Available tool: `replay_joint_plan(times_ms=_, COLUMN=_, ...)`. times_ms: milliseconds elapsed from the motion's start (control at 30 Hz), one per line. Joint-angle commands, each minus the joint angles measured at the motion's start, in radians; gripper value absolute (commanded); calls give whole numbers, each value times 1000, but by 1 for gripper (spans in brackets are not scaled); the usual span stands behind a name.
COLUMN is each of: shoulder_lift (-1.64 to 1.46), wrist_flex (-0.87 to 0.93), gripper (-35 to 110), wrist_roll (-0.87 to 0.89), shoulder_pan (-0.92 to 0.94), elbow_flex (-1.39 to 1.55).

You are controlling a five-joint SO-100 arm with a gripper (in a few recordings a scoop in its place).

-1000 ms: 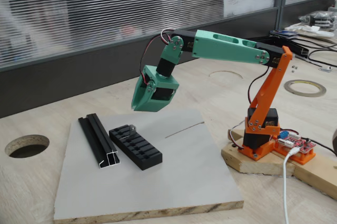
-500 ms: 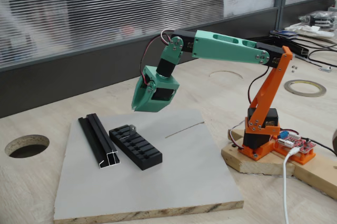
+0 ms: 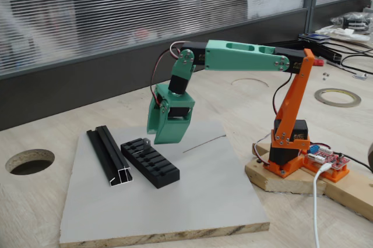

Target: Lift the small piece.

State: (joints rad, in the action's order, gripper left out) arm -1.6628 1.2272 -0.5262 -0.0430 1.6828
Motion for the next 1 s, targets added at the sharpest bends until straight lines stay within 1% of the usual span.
replay_joint_plan(times_ms=0, shoulder_lift=3, wrist_flex=-69, gripper=31, wrist_roll=-63, shoulder_pan=-11, elbow_flex=-25)
replay_joint_plan(times_ms=133, shoulder_lift=44, wrist_flex=-225, gripper=31, wrist_roll=-181, shoulder_pan=57, elbow_flex=-23)
replay_joint_plan(times_ms=200, shoulder_lift=48, wrist_flex=-259, gripper=31, wrist_roll=-218, shoulder_pan=97, elbow_flex=-23)
replay_joint_plan(times_ms=633, shoulder_lift=58, wrist_flex=-272, gripper=31, wrist_roll=-255, shoulder_pan=140, elbow_flex=-20)
replay_joint_plan(times_ms=800, shoulder_lift=146, wrist_flex=-273, gripper=31, wrist_roll=-255, shoulder_pan=140, elbow_flex=-23)
replay_joint_plan(times_ms=967, shoulder_lift=150, wrist_flex=-276, gripper=31, wrist_roll=-255, shoulder_pan=137, elbow_flex=-26)
